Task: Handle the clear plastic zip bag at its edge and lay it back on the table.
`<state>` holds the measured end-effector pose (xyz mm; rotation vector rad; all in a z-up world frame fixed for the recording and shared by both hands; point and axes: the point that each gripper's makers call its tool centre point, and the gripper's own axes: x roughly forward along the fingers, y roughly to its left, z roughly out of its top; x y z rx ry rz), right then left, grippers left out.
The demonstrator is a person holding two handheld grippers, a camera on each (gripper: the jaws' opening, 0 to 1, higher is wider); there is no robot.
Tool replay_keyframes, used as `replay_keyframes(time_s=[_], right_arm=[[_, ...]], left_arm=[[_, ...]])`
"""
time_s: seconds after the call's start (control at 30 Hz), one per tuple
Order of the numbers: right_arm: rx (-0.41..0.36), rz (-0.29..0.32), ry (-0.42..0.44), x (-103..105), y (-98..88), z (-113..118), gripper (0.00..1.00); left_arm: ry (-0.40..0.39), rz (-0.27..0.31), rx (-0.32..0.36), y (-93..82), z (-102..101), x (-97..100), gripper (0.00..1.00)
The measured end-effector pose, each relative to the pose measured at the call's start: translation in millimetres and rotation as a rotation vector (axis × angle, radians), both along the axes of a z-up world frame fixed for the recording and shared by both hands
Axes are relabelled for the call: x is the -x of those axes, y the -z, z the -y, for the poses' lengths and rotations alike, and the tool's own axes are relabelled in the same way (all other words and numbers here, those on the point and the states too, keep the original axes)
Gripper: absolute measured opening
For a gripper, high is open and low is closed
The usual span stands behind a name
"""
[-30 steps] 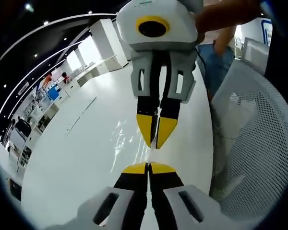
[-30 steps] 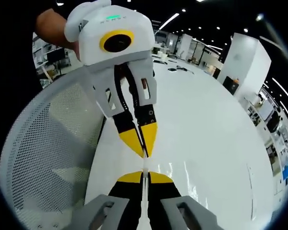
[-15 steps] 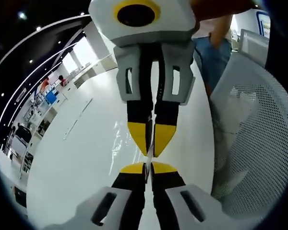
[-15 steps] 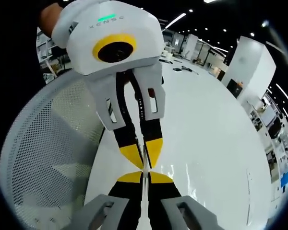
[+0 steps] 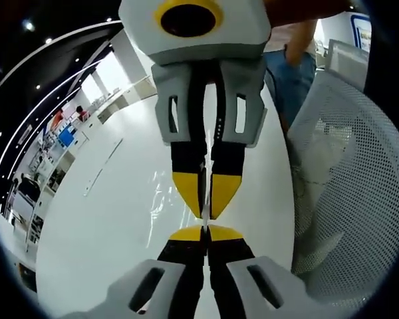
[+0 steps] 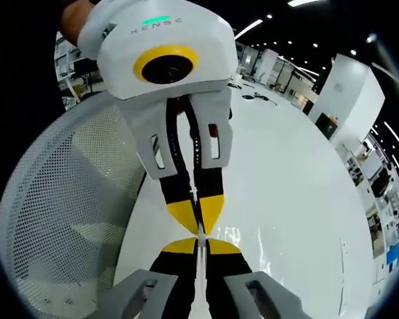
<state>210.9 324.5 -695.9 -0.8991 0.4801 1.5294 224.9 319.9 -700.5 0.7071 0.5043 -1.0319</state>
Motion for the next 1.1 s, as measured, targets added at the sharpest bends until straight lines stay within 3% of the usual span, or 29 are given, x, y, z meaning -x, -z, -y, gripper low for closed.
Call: replay_keyframes(time_s=[0.3,0.47,1.1], right_arm=[[0.004,-0.011,-0.009,2,1.4,-1,0.00],[0.000,-0.048,0.016,3,2.2,0,0.00],[0.010,-0.046,0.062,-6,7.6,22,0.00]], left_arm=[[-0.010,-0.038,0.019,0.4,2,1.6,0.00],[-0.005,-0.045,0.019,1.7,3,1.8,0.00],[-0.038,-0.075,0.024,4.0,-3,-0.1,0.00]])
